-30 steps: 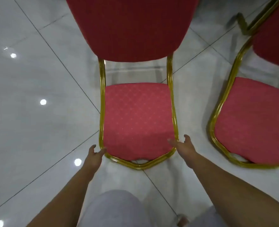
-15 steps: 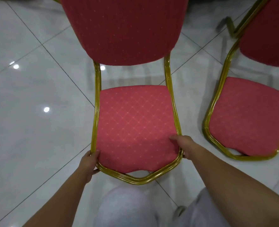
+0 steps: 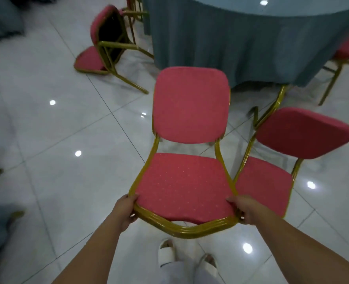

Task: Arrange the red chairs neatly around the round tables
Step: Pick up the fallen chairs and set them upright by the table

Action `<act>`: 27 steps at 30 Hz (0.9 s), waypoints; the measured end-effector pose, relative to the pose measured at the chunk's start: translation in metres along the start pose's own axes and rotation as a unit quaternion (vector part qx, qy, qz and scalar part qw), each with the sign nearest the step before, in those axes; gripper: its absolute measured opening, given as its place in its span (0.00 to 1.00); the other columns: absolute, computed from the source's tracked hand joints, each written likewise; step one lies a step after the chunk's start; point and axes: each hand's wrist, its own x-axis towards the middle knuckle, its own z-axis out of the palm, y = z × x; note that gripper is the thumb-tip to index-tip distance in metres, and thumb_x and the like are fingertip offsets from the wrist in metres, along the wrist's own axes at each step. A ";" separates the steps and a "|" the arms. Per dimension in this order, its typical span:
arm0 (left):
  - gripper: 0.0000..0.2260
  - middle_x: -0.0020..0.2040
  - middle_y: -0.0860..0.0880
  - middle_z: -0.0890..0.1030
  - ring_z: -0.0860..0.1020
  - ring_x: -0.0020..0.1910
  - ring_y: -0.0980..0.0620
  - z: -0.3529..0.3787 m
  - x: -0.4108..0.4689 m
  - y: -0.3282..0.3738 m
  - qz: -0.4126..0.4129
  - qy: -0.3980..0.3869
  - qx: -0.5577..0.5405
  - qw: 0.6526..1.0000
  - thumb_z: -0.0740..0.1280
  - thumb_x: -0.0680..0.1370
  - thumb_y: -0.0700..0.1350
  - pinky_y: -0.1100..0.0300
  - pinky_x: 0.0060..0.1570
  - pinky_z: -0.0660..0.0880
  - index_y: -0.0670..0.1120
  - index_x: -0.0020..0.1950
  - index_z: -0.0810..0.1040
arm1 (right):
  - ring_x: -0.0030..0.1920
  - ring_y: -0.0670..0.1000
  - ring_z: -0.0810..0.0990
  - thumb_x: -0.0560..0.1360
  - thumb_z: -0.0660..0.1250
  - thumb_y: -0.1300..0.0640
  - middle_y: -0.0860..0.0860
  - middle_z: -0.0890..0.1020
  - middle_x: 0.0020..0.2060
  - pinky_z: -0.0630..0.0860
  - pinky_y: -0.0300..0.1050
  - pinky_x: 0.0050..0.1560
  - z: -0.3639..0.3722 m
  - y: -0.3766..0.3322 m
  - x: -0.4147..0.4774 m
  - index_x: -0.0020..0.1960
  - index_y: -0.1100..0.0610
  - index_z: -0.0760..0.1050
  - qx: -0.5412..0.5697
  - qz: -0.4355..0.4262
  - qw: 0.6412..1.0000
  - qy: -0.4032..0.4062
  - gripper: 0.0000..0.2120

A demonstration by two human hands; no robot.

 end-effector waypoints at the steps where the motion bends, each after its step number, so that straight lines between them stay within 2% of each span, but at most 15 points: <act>1: 0.06 0.48 0.44 0.79 0.76 0.45 0.46 -0.001 -0.020 0.019 0.003 0.003 -0.006 1.000 0.66 0.81 0.47 0.53 0.41 0.77 0.46 0.55 0.76 | 0.44 0.56 0.77 0.77 0.71 0.57 0.57 0.79 0.46 0.76 0.53 0.47 -0.004 -0.011 -0.022 0.50 0.58 0.73 0.004 -0.011 1.000 0.002 0.08; 4: 0.05 0.39 0.45 0.73 0.71 0.38 0.49 -0.003 -0.069 0.072 0.024 0.006 -0.044 0.999 0.69 0.79 0.43 0.56 0.34 0.74 0.43 0.49 0.76 | 0.39 0.54 0.76 0.77 0.71 0.59 0.56 0.78 0.40 0.75 0.47 0.36 -0.015 -0.042 -0.076 0.48 0.60 0.74 0.023 -0.040 0.999 0.013 0.07; 7: 0.03 0.35 0.47 0.75 0.72 0.35 0.51 -0.002 -0.107 0.120 0.071 -0.026 -0.107 0.991 0.71 0.77 0.40 0.60 0.31 0.74 0.42 0.47 0.78 | 0.33 0.52 0.74 0.78 0.70 0.57 0.54 0.74 0.32 0.74 0.41 0.28 -0.024 -0.071 -0.114 0.42 0.58 0.72 0.056 -0.084 0.995 0.010 0.09; 9: 0.09 0.37 0.46 0.78 0.75 0.36 0.50 -0.002 -0.128 0.149 0.127 -0.056 -0.121 0.983 0.69 0.77 0.39 0.59 0.34 0.78 0.45 0.55 0.75 | 0.35 0.53 0.77 0.77 0.70 0.51 0.54 0.76 0.37 0.80 0.46 0.31 -0.027 -0.091 -0.138 0.43 0.59 0.73 0.095 -0.128 0.987 0.002 0.12; 11: 0.18 0.45 0.44 0.79 0.78 0.42 0.47 -0.002 -0.142 0.166 0.180 -0.063 -0.105 0.976 0.67 0.78 0.38 0.54 0.42 0.80 0.51 0.65 0.68 | 0.44 0.56 0.81 0.76 0.70 0.46 0.55 0.77 0.47 0.83 0.51 0.38 -0.028 -0.103 -0.159 0.51 0.57 0.74 0.119 -0.181 0.976 0.003 0.15; 14: 0.19 0.50 0.43 0.81 0.81 0.45 0.46 0.003 -0.157 0.168 0.215 -0.063 -0.025 0.974 0.66 0.79 0.39 0.53 0.43 0.80 0.50 0.68 0.69 | 0.50 0.57 0.81 0.75 0.70 0.44 0.54 0.77 0.54 0.81 0.53 0.45 -0.026 -0.099 -0.185 0.58 0.53 0.71 0.114 -0.228 0.967 0.005 0.19; 17: 0.14 0.50 0.44 0.82 0.82 0.47 0.46 0.016 -0.165 0.143 0.197 -0.081 0.073 0.974 0.67 0.78 0.41 0.54 0.42 0.78 0.46 0.64 0.75 | 0.52 0.55 0.80 0.76 0.69 0.43 0.54 0.77 0.55 0.77 0.53 0.49 -0.023 -0.066 -0.200 0.63 0.52 0.70 0.083 -0.243 0.966 0.012 0.21; 20: 0.10 0.52 0.42 0.82 0.81 0.48 0.45 0.039 -0.165 0.109 0.169 -0.116 0.131 0.970 0.67 0.79 0.42 0.52 0.46 0.78 0.46 0.60 0.77 | 0.43 0.52 0.79 0.78 0.69 0.48 0.52 0.79 0.48 0.73 0.44 0.40 -0.027 -0.009 -0.203 0.64 0.56 0.73 0.045 -0.255 0.963 0.074 0.19; 22: 0.07 0.54 0.42 0.81 0.81 0.50 0.44 0.061 -0.165 0.090 0.154 -0.145 0.165 0.963 0.67 0.80 0.43 0.52 0.48 0.77 0.45 0.57 0.77 | 0.43 0.49 0.78 0.79 0.69 0.53 0.50 0.79 0.45 0.74 0.44 0.40 -0.038 0.032 -0.200 0.65 0.61 0.75 0.040 -0.248 0.963 0.101 0.18; 24: 0.06 0.55 0.42 0.81 0.80 0.51 0.44 0.085 -0.166 0.073 0.147 -0.170 0.201 0.954 0.67 0.80 0.44 0.53 0.47 0.77 0.45 0.56 0.77 | 0.53 0.52 0.79 0.79 0.69 0.52 0.51 0.80 0.54 0.76 0.47 0.53 -0.058 0.069 -0.201 0.68 0.61 0.74 0.045 -0.216 0.968 0.118 0.21; 25: 0.06 0.54 0.42 0.81 0.80 0.50 0.45 0.098 -0.167 0.065 0.144 -0.178 0.215 0.949 0.66 0.80 0.44 0.53 0.48 0.77 0.45 0.56 0.77 | 0.57 0.54 0.77 0.79 0.69 0.51 0.53 0.78 0.60 0.75 0.48 0.56 -0.070 0.086 -0.201 0.69 0.60 0.72 0.049 -0.196 0.971 0.126 0.22; 26: 0.06 0.54 0.42 0.80 0.80 0.50 0.45 0.111 -0.168 0.056 0.138 -0.186 0.228 0.946 0.66 0.80 0.43 0.53 0.49 0.77 0.45 0.56 0.77 | 0.56 0.54 0.76 0.79 0.68 0.50 0.54 0.77 0.62 0.74 0.47 0.53 -0.084 0.102 -0.203 0.70 0.59 0.72 0.054 -0.181 0.973 0.135 0.23; 27: 0.05 0.53 0.42 0.80 0.80 0.50 0.44 0.124 -0.171 0.046 0.132 -0.193 0.242 0.942 0.66 0.81 0.43 0.52 0.51 0.76 0.44 0.56 0.77 | 0.51 0.52 0.76 0.78 0.68 0.49 0.54 0.77 0.58 0.73 0.43 0.46 -0.098 0.117 -0.205 0.68 0.58 0.72 0.059 -0.173 0.972 0.146 0.22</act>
